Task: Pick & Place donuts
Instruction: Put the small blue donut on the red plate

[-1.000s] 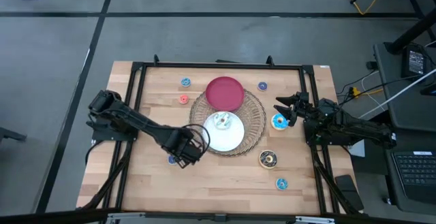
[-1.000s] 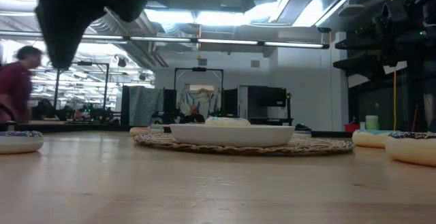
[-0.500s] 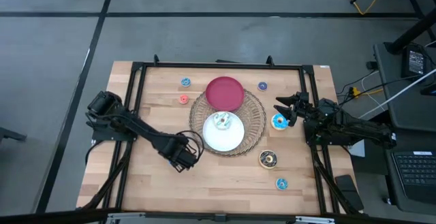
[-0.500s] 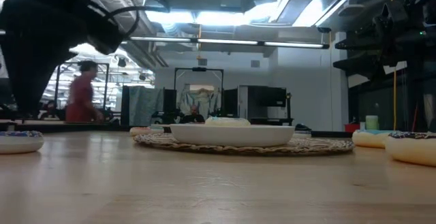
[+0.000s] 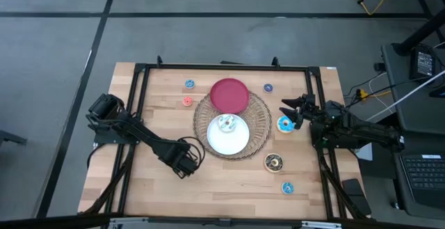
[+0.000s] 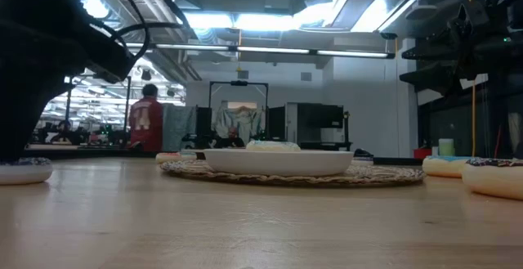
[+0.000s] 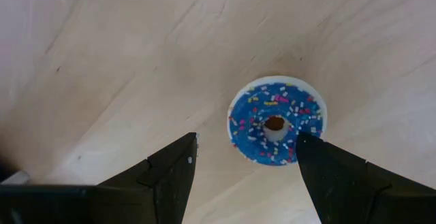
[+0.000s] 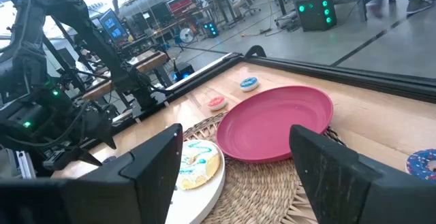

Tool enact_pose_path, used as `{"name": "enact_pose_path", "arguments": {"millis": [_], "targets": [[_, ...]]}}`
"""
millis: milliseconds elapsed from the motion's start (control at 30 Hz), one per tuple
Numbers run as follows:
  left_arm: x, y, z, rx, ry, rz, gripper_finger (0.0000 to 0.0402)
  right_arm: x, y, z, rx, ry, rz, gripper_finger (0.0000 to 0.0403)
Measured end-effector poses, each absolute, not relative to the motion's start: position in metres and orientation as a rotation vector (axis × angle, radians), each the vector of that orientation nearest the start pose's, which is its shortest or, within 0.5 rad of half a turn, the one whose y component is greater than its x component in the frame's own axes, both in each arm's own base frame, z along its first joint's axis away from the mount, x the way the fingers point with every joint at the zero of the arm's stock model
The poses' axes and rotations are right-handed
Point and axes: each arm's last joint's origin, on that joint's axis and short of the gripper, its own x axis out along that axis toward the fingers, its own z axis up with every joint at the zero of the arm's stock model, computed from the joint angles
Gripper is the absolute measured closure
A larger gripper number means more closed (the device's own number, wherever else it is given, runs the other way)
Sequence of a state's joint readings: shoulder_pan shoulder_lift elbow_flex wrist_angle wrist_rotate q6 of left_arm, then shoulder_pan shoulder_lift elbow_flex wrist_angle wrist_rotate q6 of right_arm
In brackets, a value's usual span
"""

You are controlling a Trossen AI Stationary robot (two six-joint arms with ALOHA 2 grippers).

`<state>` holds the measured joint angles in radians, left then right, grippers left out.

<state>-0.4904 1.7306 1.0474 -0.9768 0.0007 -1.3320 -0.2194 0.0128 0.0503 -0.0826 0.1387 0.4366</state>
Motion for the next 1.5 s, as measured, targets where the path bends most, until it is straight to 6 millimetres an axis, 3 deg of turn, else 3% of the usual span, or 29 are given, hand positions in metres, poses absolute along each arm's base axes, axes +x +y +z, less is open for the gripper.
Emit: {"name": "enact_pose_path", "arguments": {"millis": [667,1133,1500], "targets": [[0.254,-0.132,0.149,-0.574,1.501,0.709,0.0165,0.092,-0.025,0.172,0.434,-0.033,-0.362,0.0132],[0.254,-0.133,0.148,-0.584,1.518,0.691,0.0308,0.092,-0.025,0.172,0.434,-0.033,-0.362,0.0132],[0.249,-0.144,0.148,-0.433,1.55,0.53,0.0368,0.092,-0.025,0.172,0.434,-0.033,-0.362,0.0132]]}}
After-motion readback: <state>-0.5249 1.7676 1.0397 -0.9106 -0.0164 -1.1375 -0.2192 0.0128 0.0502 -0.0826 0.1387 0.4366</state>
